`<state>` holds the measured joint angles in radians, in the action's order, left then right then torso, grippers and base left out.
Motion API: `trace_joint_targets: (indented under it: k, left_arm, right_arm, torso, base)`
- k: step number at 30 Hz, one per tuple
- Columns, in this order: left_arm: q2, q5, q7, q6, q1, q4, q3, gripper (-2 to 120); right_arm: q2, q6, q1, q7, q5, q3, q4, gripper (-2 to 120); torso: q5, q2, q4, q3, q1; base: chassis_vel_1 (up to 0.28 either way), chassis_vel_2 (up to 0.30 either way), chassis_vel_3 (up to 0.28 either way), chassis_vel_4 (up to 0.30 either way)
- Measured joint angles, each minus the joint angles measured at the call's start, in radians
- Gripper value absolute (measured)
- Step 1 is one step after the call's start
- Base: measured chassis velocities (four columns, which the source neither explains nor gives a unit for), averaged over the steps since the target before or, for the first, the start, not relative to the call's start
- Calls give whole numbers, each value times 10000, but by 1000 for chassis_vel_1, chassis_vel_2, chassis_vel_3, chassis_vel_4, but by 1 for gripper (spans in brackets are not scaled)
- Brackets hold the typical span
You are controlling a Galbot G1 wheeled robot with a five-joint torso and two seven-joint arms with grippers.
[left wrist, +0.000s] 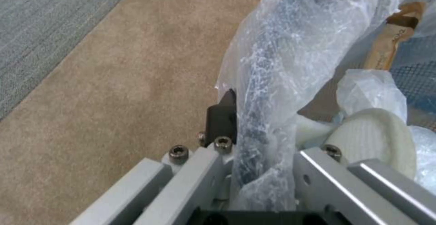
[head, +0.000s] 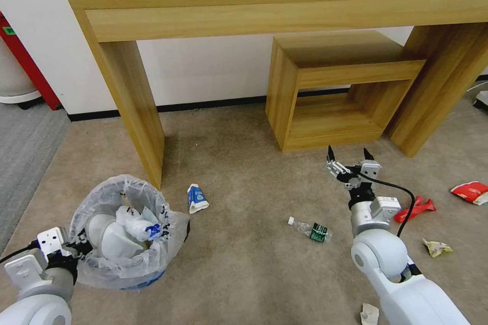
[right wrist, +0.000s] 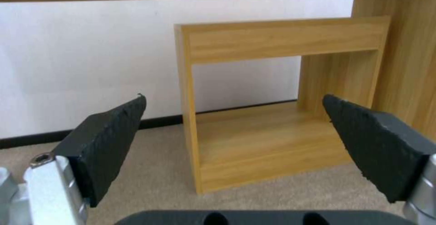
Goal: Pick up the trash bin and place the garbage on the floor into it.
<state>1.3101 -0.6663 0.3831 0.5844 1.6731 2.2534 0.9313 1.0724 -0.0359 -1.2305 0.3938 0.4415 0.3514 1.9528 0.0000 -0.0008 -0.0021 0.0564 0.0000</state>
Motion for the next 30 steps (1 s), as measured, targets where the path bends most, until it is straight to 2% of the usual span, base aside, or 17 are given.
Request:
trace_joint_targets:
  k: [26, 28, 30]
  left_arm:
    - [200, 166, 4, -151, 69, 78, -126, 1]
    - [211, 187, 4, -166, 75, 66, -135, 1]
    - [231, 204, 0, -170, 76, 53, -148, 1]
  right_arm:
    - [-60, -320, -142, 0, -210, -114, -32, 100]
    - [-110, -237, -121, 25, -114, -173, -39, 100]
    - [-243, 231, 14, 342, 379, -450, -47, 100]
  torso:
    - [0, 0, 0, 0, 0]
    - [0, 0, 0, 0, 0]
    - [0, 0, 0, 0, 0]
  base:
    - [0, 0, 0, 0]
    - [0, 0, 0, 0]
    - [0, 0, 0, 0]
